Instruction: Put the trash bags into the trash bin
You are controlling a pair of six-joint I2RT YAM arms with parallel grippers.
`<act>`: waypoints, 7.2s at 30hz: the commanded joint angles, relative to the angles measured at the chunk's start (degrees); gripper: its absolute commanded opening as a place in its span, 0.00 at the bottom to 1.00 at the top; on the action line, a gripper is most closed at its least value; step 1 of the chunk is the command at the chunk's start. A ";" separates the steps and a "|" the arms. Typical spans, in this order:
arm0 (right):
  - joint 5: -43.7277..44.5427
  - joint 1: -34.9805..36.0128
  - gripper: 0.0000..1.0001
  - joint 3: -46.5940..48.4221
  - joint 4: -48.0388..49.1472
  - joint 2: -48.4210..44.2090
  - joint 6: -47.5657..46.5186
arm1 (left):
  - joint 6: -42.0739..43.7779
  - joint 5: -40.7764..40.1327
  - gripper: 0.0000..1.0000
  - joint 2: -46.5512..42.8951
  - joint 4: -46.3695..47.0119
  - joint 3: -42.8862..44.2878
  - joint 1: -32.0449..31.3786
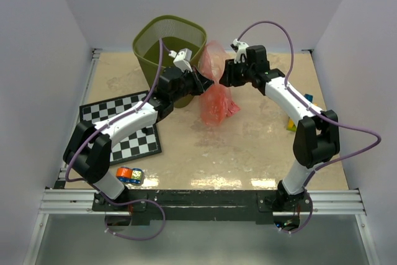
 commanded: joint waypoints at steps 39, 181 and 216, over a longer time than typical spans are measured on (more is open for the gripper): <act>-7.03 -4.04 0.00 8.07 -17.97 -13.58 -24.66 | 33.10 -16.45 0.00 2.21 -26.08 17.12 0.48; 7.38 -7.03 0.00 -21.02 14.90 -50.16 -14.55 | 17.38 31.54 0.74 -10.54 -6.32 -16.00 -5.14; 7.82 -7.03 0.00 -22.60 15.26 -47.35 -16.47 | 18.07 23.71 0.00 -12.03 -7.47 -16.08 1.01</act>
